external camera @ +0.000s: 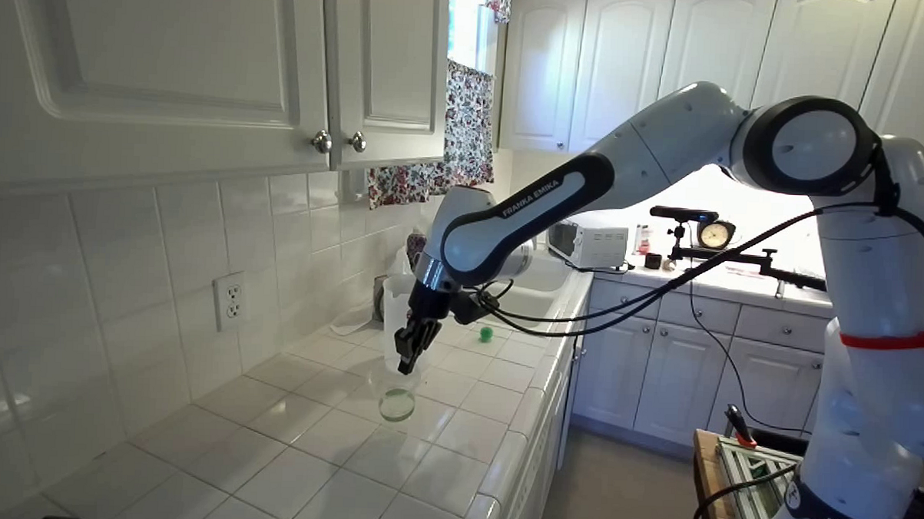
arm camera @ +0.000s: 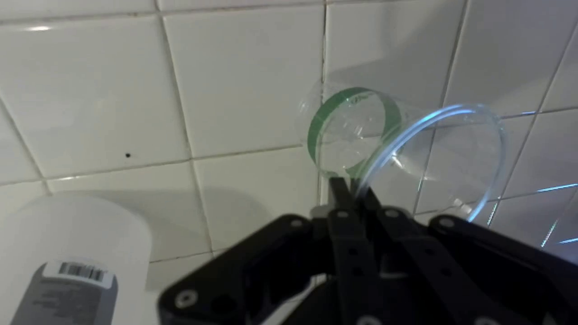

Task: Pour the contents from the cup into the jar

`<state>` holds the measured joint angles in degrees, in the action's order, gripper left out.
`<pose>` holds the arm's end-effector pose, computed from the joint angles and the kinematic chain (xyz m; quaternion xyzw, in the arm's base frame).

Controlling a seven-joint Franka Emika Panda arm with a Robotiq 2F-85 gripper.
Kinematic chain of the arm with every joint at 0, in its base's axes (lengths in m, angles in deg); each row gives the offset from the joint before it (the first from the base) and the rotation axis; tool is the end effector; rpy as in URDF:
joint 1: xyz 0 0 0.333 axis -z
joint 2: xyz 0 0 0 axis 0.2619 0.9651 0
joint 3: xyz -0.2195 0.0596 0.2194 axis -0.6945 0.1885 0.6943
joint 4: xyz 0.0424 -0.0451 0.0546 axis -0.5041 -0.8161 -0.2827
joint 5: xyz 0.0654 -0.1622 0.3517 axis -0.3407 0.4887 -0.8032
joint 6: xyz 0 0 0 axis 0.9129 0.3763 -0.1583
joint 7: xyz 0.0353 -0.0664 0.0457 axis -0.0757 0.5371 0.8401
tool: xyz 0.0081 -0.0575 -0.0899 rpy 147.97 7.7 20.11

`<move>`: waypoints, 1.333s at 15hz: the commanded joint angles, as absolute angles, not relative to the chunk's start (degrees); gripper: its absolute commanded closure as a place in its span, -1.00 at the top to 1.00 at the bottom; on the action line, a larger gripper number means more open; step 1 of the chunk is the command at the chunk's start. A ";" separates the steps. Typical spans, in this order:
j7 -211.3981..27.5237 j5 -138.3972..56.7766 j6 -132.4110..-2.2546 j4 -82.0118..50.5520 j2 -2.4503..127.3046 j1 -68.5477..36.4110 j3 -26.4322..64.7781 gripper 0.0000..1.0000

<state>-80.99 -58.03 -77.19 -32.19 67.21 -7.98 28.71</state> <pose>0.6489 -0.0249 0.3321 -0.9856 0.0562 -0.1299 0.0925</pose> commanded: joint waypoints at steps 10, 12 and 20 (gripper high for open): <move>-73.94 -64.27 -74.88 -31.30 69.34 -6.78 29.54 -0.97; -73.06 -65.12 -74.85 -31.30 69.55 -6.53 29.77 -0.97; -72.84 -65.12 -74.39 -31.19 69.77 -6.68 29.26 -0.37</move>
